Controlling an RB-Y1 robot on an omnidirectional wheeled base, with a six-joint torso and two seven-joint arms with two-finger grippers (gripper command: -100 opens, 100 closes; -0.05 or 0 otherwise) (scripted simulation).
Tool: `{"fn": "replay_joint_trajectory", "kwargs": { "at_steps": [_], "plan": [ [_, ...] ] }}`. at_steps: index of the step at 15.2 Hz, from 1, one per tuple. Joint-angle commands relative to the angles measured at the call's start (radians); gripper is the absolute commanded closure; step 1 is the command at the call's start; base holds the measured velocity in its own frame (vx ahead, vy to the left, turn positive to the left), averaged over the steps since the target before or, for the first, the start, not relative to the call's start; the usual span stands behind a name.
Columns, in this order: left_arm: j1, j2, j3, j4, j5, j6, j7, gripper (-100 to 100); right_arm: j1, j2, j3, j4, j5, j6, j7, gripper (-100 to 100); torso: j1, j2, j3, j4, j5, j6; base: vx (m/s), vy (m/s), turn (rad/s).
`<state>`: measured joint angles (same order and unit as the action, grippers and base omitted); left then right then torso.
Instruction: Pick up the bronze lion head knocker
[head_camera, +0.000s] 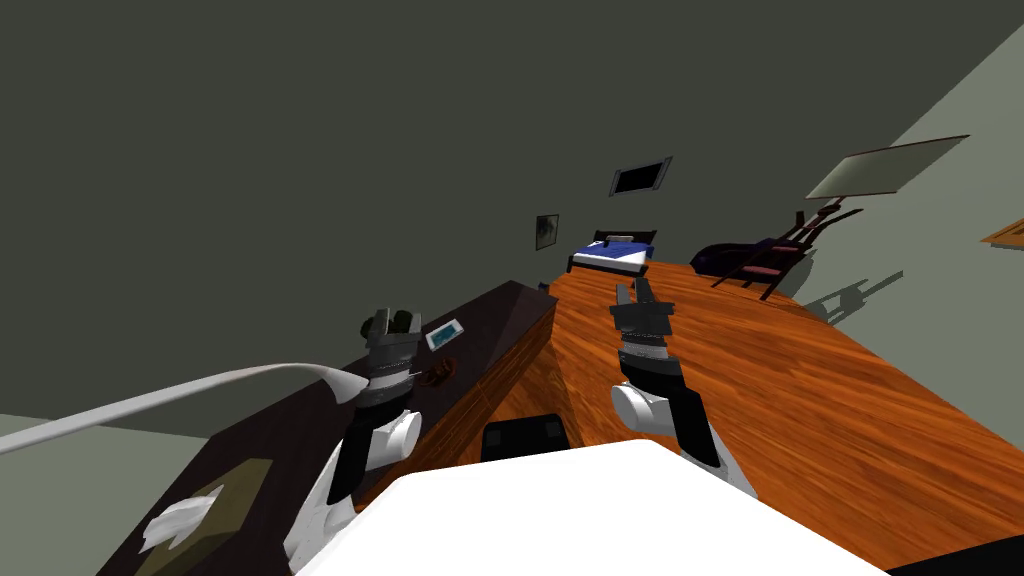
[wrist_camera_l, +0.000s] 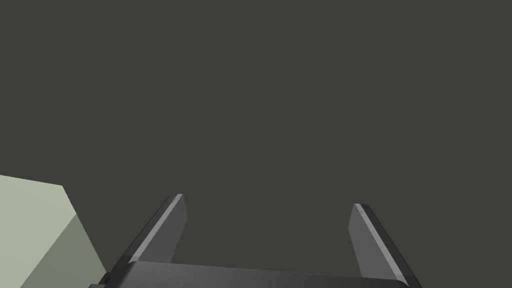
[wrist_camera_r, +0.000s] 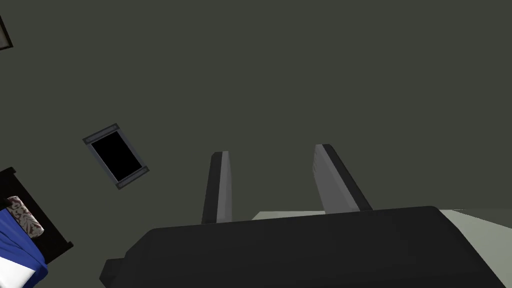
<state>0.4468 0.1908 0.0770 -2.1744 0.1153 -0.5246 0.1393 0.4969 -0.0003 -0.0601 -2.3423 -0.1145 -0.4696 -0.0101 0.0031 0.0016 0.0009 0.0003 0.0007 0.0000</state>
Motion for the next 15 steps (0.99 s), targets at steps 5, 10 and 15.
{"fn": "replay_joint_trajectory", "kwargs": {
  "at_steps": [5,10,15],
  "plan": [
    [-0.031,0.032,0.028,0.111,0.000,0.066,-0.015,-100,0.000,0.000,0.000,0.000,0.000,0.000,0.000,0,-0.001,-0.001,0.000,0.000,0.000,0.000,-0.017,0.021,-0.052],
    [-0.050,0.042,0.045,0.194,-0.001,0.103,-0.025,-100,0.000,0.000,0.000,0.000,0.000,0.000,0.000,0,-0.001,-0.001,0.000,0.000,0.000,0.000,-0.018,0.023,-0.057],
    [-0.080,0.049,0.072,0.317,-0.003,0.162,-0.042,-100,0.000,0.000,0.000,0.000,0.000,0.000,0.000,0,0.000,0.000,0.000,0.000,0.000,0.000,-0.022,0.027,-0.074]
  ]
}}
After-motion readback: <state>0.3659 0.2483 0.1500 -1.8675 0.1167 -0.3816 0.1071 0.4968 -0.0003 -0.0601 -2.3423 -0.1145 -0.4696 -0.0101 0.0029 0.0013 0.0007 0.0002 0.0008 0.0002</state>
